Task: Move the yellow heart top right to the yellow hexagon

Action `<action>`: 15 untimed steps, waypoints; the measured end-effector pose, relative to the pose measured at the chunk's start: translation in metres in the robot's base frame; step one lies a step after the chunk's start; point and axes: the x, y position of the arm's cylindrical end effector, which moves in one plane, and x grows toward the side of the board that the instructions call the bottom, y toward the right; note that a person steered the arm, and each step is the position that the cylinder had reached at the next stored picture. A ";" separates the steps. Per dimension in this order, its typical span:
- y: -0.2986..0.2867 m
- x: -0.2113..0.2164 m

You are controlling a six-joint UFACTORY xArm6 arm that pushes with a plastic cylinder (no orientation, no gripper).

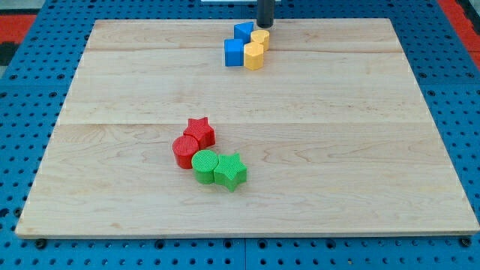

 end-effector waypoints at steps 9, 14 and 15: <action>0.036 0.041; 0.043 0.048; 0.043 0.048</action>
